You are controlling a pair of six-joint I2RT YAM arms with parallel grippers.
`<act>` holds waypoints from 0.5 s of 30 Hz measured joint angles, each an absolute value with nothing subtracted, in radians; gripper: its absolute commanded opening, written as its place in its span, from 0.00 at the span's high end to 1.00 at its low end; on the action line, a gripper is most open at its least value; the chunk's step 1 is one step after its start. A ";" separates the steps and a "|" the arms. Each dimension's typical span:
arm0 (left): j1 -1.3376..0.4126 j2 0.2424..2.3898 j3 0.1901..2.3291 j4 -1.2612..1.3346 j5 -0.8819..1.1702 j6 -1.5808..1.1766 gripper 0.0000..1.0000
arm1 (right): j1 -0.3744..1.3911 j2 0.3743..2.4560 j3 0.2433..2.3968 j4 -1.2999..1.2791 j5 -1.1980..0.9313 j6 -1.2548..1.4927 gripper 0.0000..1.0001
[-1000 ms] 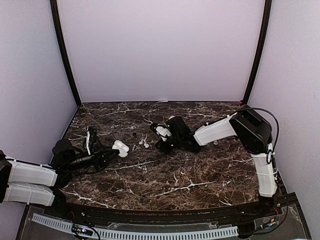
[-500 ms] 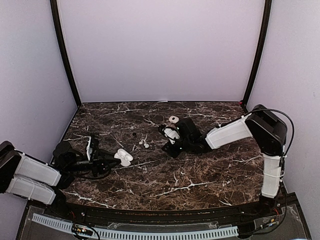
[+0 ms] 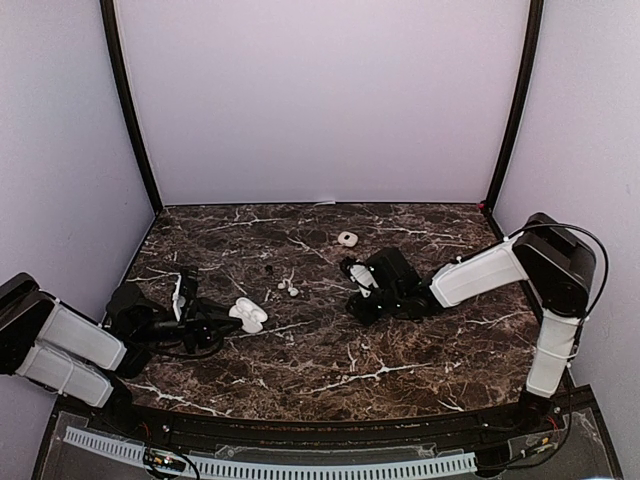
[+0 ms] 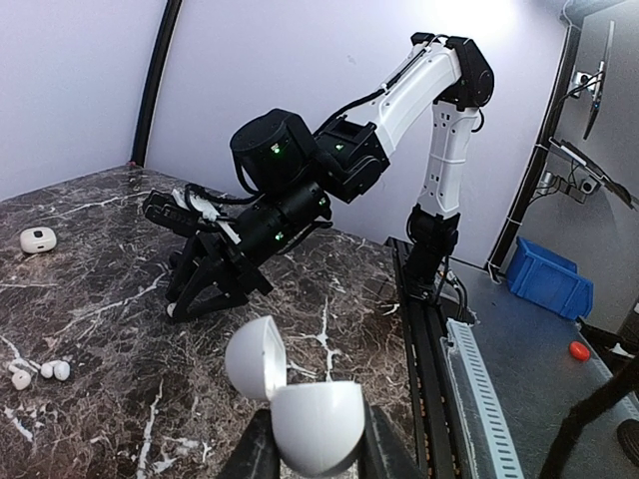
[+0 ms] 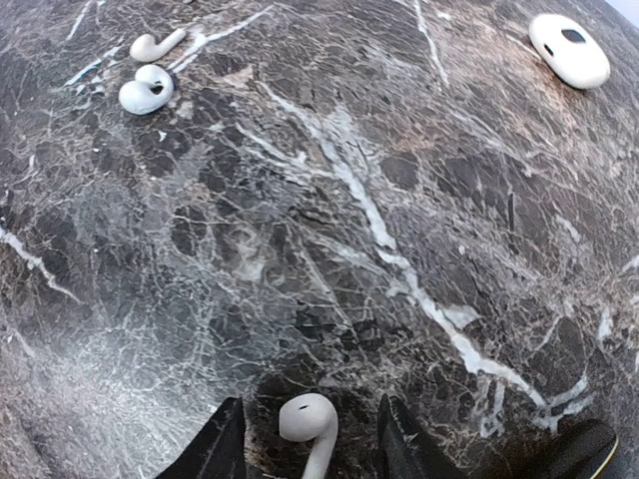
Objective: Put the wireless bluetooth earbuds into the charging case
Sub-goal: Move the left earbud to the center of the board.
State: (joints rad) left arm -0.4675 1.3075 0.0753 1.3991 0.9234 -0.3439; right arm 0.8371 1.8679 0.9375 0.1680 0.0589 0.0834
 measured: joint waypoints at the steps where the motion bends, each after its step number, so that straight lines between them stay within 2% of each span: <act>1: -0.467 1.307 0.075 1.398 0.923 -0.344 0.85 | 0.837 1.871 0.939 0.163 0.067 0.095 0.42; 8: -0.467 1.243 0.075 1.338 0.875 -0.326 0.85 | 0.837 1.878 0.976 0.157 -0.003 0.102 0.40; 15: -0.460 1.133 0.075 1.203 0.721 -0.326 0.84 | 0.867 1.986 1.143 0.188 -0.070 0.096 0.40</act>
